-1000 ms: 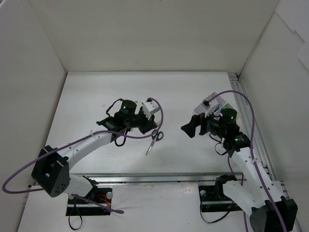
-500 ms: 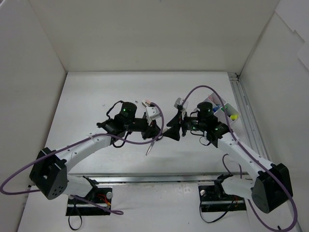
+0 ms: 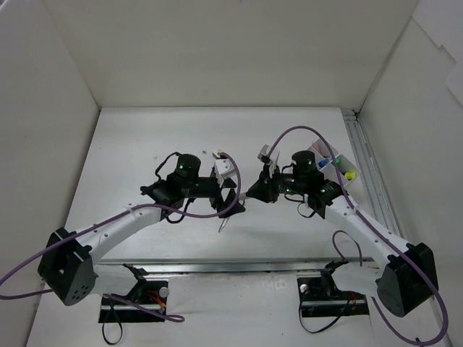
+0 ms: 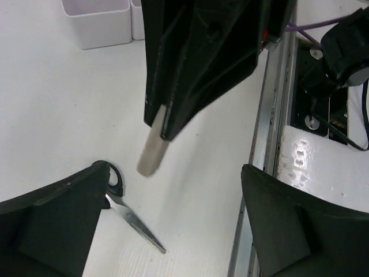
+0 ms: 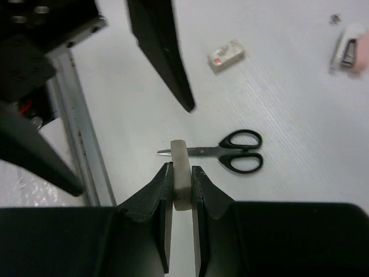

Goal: Sort the stationery into containers
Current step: Place the stationery in the storage box.

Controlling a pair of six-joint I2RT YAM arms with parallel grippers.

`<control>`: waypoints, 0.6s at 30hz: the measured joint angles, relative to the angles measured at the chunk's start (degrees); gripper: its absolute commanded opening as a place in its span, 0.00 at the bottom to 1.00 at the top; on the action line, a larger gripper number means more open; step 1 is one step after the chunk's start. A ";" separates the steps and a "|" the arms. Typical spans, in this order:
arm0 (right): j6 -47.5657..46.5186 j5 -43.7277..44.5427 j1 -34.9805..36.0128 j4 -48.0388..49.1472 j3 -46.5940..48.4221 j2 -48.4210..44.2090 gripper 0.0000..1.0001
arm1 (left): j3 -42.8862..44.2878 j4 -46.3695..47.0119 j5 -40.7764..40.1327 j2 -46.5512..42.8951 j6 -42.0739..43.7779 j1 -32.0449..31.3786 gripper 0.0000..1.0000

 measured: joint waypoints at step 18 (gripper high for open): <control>14.43 73.07 -17.29 -18.88 9.77 3.56 0.00 | -8.26 -10.47 -38.84 -17.62 -18.18 6.67 1.00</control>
